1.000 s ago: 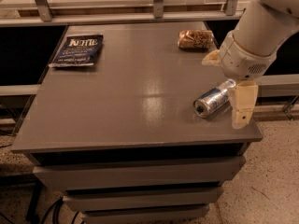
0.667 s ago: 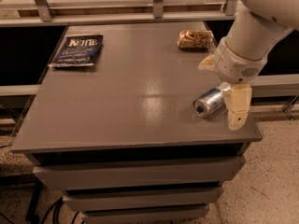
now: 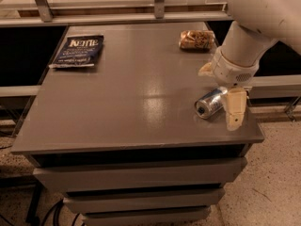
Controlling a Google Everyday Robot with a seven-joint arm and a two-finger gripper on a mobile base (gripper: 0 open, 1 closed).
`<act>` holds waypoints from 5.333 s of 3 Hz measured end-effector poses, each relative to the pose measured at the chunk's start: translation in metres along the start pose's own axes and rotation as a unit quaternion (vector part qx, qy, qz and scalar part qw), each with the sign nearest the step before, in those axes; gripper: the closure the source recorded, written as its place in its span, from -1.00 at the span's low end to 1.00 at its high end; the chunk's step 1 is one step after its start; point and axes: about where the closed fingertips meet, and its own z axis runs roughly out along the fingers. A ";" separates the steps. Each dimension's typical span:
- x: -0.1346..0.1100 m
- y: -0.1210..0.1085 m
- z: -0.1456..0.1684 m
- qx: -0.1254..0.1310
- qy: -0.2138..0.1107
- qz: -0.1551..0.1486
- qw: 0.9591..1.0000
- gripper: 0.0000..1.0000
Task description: Move redbull can near blue chip bag
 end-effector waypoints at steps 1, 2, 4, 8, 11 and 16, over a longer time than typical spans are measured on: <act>0.000 0.000 0.000 0.000 0.000 0.000 1.000 -1.00; 0.000 0.000 0.000 0.001 0.000 0.000 1.000 -0.68; -0.001 0.000 -0.001 0.004 0.001 -0.001 1.000 0.25; -0.010 -0.013 0.000 0.020 -0.011 -0.016 1.000 1.00; -0.058 -0.070 0.004 0.064 -0.056 -0.119 0.989 1.00; -0.125 -0.129 0.020 0.075 -0.067 -0.254 0.962 1.00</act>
Offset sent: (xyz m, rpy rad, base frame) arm 0.0000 0.0000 0.0000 0.0000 -0.0001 0.0000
